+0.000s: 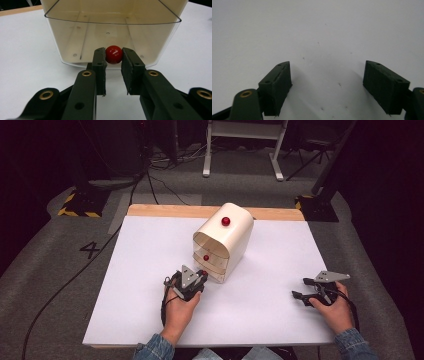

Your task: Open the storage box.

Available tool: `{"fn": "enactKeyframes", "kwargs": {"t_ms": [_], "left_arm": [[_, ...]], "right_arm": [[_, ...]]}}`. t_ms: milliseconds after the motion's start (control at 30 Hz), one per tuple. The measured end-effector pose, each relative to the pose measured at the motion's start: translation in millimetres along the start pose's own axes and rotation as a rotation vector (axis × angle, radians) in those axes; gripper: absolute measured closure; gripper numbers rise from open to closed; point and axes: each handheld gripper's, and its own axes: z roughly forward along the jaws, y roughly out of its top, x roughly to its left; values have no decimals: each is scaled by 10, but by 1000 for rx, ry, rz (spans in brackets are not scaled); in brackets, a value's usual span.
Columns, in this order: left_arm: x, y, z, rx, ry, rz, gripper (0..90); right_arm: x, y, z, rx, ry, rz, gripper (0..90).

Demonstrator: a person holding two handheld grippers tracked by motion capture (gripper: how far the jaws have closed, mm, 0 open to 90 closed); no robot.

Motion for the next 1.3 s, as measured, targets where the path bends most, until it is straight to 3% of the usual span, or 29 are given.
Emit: {"fn": "enactKeyframes", "kwargs": {"t_ms": [300,500,833,1067,1233,1300], "left_arm": [[10,-28,-107,15,-14,-5,740],[-18,-110,-353,31,0,11,740],[-73,-215,-631,38,14,10,740],[-63,-306,-730,57,10,11,739],[-22,-379,-721,78,5,-21,733],[-24,-376,-722,77,6,-16,672]], "right_arm": [[1,-1,0,-1,-1,0,228],[2,-2,0,-1,-2,-1,228],[1,-1,0,-1,-1,0,228],[4,-3,-1,-1,-2,-1,228],[2,-1,0,-1,-1,-1,228],[3,-2,-1,0,-2,0,228]]}}
